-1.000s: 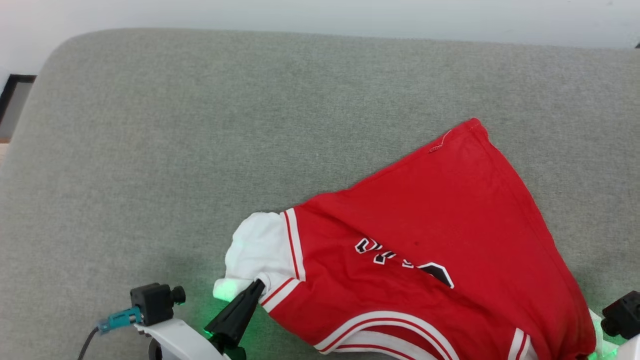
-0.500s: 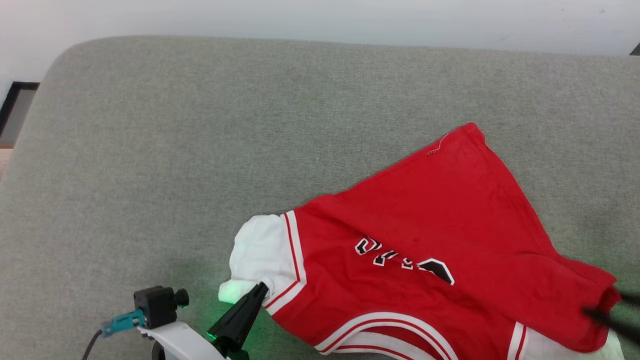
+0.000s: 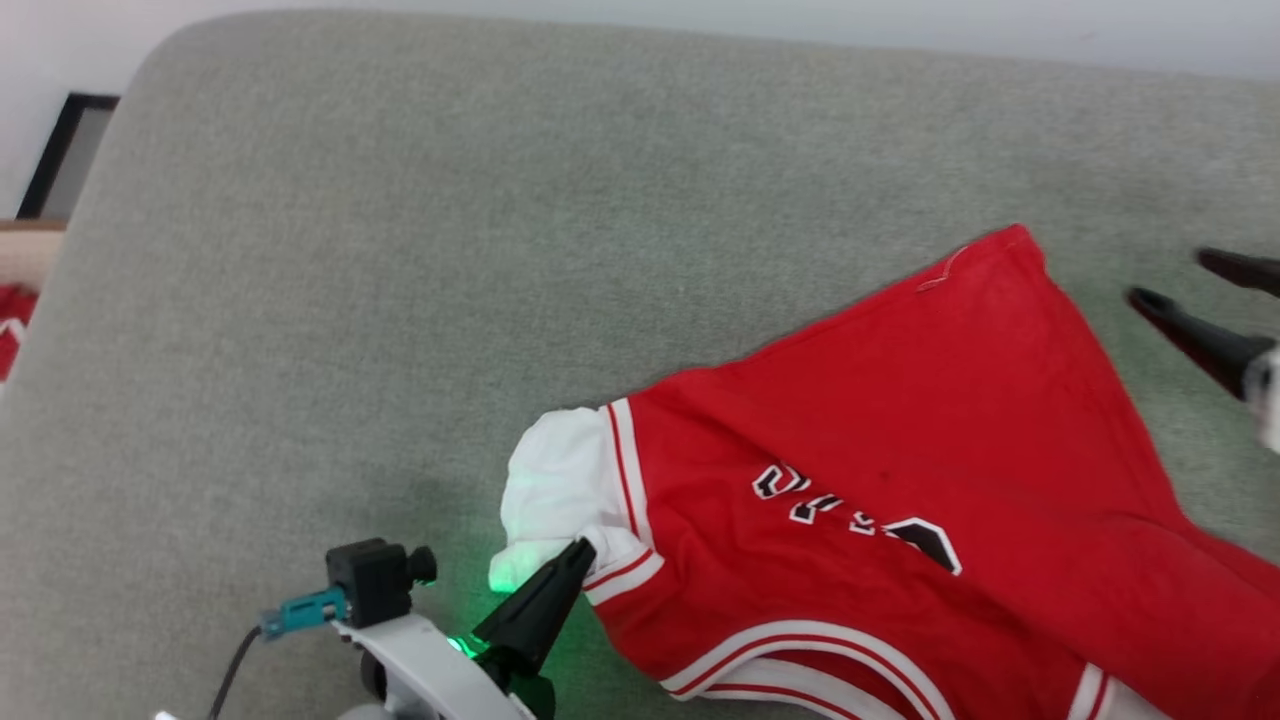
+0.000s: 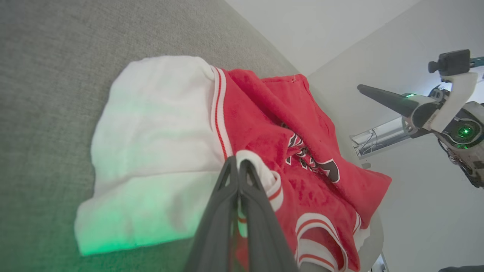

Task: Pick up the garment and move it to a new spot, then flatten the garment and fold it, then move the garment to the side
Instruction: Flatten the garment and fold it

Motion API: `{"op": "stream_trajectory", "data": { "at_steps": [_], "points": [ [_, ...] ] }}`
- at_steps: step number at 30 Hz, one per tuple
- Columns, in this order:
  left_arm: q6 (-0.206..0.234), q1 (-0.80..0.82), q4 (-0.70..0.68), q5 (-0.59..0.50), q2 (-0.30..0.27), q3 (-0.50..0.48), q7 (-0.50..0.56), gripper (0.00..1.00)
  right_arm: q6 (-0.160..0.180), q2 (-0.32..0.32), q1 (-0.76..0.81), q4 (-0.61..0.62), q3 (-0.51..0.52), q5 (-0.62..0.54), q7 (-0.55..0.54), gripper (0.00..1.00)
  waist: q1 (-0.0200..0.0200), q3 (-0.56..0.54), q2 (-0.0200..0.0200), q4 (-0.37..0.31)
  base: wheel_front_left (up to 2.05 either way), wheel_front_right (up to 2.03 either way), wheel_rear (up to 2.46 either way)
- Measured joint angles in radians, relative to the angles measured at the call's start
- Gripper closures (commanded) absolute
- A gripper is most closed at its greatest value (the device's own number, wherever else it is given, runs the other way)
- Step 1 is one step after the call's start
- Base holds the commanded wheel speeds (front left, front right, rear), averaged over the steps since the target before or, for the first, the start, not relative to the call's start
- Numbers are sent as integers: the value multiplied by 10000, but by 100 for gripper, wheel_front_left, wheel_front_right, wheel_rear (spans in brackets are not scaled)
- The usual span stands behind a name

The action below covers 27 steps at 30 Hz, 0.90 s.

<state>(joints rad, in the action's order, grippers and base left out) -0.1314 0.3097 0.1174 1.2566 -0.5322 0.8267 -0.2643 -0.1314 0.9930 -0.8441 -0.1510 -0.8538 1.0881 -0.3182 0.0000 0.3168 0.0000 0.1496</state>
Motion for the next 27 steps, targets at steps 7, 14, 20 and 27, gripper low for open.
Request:
{"op": "stream_trajectory", "data": {
  "at_steps": [7,14,20,27],
  "points": [
    [0,583,146,-61,309,205,0,100,-2,-1820,-1797,-2044,-1427,-851,-1110,0,1,606,0,368,0,0,0],
    [0,840,232,-90,583,339,0,100,-4,-2236,-2810,-3358,-2754,-1009,-1400,0,0,1050,0,796,0,0,0],
    [0,970,278,-121,704,316,0,100,-12,-2238,-3351,-3574,-3429,-556,-1436,9,0,1296,0,917,0,0,0],
    [12,1101,-29,161,637,58,0,100,-4,-2360,-3511,-3814,-3411,579,-639,100,0,1305,0,700,0,0,0]
  ]
}}
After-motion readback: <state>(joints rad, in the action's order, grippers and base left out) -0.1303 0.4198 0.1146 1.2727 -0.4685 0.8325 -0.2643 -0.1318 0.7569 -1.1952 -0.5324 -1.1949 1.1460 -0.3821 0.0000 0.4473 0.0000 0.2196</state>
